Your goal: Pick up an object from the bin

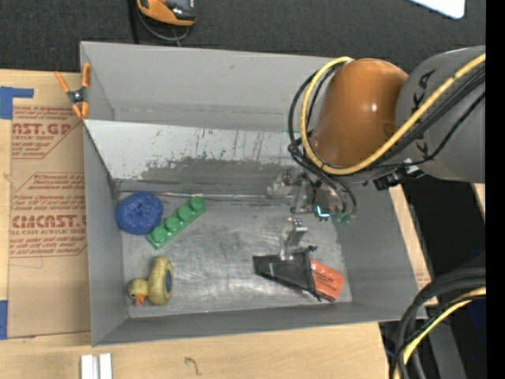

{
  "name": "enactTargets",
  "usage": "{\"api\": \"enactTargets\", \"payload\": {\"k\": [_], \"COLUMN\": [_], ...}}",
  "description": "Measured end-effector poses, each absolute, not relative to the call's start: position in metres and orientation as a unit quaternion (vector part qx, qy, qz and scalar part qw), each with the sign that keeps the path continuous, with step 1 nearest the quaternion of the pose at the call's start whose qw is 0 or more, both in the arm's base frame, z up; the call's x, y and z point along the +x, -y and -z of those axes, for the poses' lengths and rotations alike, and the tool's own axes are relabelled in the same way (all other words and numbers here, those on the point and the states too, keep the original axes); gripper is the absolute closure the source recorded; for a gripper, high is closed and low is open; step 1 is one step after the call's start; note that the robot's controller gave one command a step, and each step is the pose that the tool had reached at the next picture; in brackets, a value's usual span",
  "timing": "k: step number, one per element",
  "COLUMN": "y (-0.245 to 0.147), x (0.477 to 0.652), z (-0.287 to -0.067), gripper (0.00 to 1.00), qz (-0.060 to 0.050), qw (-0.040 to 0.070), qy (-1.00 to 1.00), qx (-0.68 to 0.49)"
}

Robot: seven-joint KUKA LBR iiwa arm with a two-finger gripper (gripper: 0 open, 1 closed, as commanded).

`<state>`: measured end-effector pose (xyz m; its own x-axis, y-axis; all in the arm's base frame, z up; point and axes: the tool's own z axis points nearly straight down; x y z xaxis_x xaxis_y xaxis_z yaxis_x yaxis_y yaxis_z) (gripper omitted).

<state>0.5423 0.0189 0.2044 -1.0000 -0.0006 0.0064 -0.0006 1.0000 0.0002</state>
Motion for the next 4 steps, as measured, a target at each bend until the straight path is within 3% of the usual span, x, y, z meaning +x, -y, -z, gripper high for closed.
{"api": "enactTargets", "payload": {"k": [1,2,3,4], "y": [-0.019,-0.017,-0.008,0.011], "x": [0.544,0.54,0.544,0.516], "z": [-0.208,-0.185,-0.134,-0.085], "gripper": [0.0,0.0,0.0,0.0], "qz": [0.0,0.0,0.0,0.0], "qw": [-0.001,-0.005,-0.004,-0.001], "qy": [1.0,0.999,0.999,0.997], "qx": [0.0,0.032,0.046,0.072]}}
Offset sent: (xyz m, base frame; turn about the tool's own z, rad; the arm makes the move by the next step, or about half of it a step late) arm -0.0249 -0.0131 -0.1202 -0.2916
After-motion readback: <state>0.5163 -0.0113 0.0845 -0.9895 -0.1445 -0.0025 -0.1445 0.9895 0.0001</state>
